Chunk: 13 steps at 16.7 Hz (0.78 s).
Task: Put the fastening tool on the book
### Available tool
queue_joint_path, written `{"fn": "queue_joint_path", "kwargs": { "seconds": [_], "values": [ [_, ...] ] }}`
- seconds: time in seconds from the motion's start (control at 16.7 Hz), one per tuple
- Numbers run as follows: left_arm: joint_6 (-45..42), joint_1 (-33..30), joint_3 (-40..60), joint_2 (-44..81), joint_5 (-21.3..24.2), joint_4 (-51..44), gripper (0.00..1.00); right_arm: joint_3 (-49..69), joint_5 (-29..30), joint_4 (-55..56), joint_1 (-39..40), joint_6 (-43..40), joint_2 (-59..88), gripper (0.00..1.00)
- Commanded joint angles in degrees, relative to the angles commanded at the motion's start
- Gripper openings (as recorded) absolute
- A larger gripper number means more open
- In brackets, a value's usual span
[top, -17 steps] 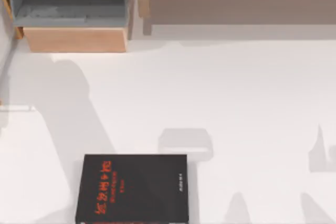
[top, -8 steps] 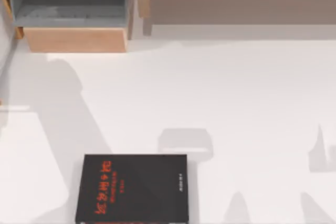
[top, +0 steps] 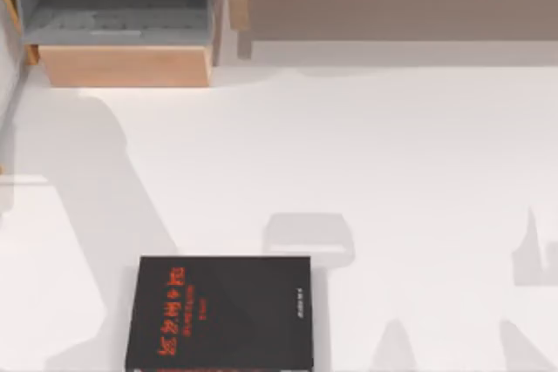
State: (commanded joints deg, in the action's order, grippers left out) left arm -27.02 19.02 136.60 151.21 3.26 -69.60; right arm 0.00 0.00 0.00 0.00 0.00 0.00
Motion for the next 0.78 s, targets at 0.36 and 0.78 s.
{"fn": "queue_joint_path", "kwargs": {
  "seconds": [0.36, 0.78],
  "values": [
    [0.00, 0.00, 0.00, 0.00, 0.00, 0.00, 0.62, 0.00, 0.00, 0.00, 0.00, 0.00, 0.00, 1.00],
    [0.00, 0.00, 0.00, 0.00, 0.00, 0.00, 0.10, 0.00, 0.00, 0.00, 0.00, 0.00, 0.00, 1.00]
  ]
}}
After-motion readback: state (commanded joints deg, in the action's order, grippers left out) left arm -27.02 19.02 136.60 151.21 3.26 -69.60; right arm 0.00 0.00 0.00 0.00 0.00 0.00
